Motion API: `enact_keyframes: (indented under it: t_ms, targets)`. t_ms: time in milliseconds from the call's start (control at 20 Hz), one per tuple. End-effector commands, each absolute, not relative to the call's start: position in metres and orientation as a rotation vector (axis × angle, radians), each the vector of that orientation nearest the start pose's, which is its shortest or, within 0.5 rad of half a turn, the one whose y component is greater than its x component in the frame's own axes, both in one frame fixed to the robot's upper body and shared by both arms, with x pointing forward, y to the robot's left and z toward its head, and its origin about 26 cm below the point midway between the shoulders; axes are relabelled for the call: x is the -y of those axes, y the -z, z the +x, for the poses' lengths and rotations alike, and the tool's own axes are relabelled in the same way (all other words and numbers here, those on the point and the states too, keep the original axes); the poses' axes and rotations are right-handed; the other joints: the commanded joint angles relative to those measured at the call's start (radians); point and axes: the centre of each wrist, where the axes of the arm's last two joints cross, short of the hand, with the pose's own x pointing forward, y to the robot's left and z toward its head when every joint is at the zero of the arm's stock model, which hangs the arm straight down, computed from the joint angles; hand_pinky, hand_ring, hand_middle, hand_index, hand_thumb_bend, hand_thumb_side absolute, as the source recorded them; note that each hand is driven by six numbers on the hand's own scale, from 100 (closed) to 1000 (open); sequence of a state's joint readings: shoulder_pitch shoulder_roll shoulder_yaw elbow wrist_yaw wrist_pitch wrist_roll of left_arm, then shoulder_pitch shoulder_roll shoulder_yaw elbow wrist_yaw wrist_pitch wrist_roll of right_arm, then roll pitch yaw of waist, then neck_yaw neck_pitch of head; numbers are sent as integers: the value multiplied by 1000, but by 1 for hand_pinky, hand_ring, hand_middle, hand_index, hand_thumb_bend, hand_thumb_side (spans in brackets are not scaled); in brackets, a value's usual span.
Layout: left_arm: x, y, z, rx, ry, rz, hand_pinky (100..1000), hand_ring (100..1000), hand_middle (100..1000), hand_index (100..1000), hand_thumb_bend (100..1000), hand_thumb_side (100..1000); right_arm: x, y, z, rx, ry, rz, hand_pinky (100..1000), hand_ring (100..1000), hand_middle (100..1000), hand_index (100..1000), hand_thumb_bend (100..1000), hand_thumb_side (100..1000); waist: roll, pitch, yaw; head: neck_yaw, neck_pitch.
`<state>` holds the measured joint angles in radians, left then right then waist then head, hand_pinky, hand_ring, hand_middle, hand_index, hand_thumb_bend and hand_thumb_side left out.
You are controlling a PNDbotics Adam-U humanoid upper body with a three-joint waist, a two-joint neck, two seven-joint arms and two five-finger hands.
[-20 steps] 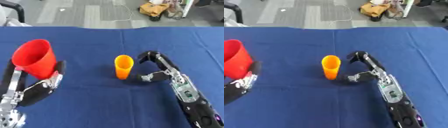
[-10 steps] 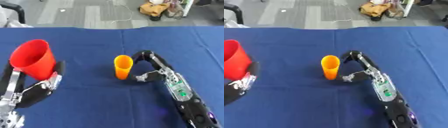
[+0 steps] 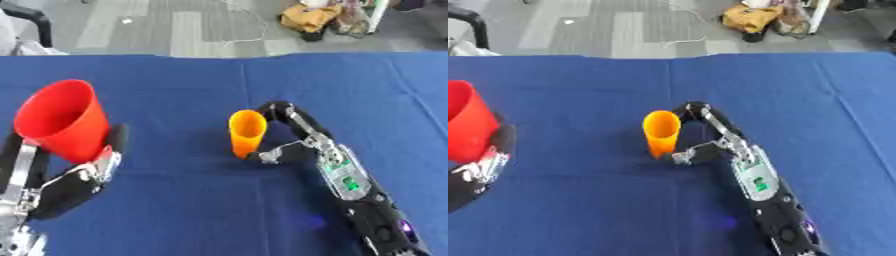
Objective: Pour the contents of one cup into another cup.
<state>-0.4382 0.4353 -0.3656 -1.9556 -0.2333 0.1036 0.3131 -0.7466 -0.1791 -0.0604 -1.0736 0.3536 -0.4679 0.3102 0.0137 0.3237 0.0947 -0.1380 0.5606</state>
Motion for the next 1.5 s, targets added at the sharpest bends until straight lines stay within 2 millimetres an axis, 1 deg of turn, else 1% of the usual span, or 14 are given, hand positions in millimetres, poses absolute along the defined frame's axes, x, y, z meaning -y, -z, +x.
enact_keyframes:
  t_ms: [50,300,950,1500]
  targets:
    - [-181,-203,300,2326,566,378,470,360,375,569,197,501,227,-134,455,2121,-947,-139,759,629,664,722,777,289,2,-23,3,-4,1]
    - [-181,-203,301,2325,566,376,470,360,375,569,196,500,222,-135,456,2121,-954,-132,754,624,659,719,785,282,2,-24,6,-6,2]
    - [-180,-202,301,2323,571,371,469,359,376,569,189,506,209,-128,457,2102,-986,-119,748,609,637,699,789,254,3,-25,13,-12,4]
    - [-179,-202,301,2325,574,363,469,360,376,567,188,504,195,-129,457,2118,-985,-107,738,598,623,677,758,264,4,-28,19,-18,4]
